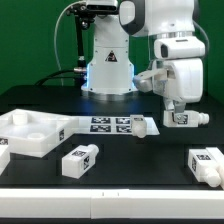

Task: Assemble square table

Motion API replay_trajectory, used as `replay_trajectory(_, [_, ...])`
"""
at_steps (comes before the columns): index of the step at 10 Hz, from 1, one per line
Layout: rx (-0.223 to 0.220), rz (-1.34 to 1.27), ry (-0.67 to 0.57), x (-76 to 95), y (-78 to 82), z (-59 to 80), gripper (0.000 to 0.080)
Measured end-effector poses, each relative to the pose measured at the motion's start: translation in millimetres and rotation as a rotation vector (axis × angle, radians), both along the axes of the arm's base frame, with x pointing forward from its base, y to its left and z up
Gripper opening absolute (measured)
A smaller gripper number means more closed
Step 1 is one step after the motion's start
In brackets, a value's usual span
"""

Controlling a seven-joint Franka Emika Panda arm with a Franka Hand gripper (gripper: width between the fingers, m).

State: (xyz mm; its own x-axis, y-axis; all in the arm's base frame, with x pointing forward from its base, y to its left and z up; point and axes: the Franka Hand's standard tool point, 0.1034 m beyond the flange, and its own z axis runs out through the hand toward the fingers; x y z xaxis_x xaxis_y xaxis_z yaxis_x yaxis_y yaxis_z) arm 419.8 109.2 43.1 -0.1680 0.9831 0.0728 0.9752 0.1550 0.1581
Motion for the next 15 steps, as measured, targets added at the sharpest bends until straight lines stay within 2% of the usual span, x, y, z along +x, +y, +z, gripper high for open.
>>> replay_trajectory(1, [0.003,0.078,-0.012,-5.8,9.2,-3.2,0.0285])
replay_trajectory(2, [0.006,0.067,0.0,-9.4,5.2,-8.6,0.0285])
replay_trajectory(5, [0.006,0.071,0.003,-10.0,2.6,-11.0,0.0285])
replay_trajectory(7, [-0.008,0.155,0.012,-13.3,-8.1,-23.7,0.0285])
replay_trajectory(9, [-0.003,0.166,0.016,-15.8,-13.9,-30.5,0.0285])
replay_trajectory(12, [-0.002,0.162,0.018,-16.2,-13.3,-30.8,0.0285])
replay_trajectory(13, [-0.003,0.162,0.018,-16.0,-13.7,-30.7,0.0446])
replay_trajectory(14, [-0.023,0.163,0.029,-11.5,-17.8,-26.0,0.0572])
replay_trajectory(15, [-0.062,0.163,0.046,-2.2,-25.9,-14.6,0.0572])
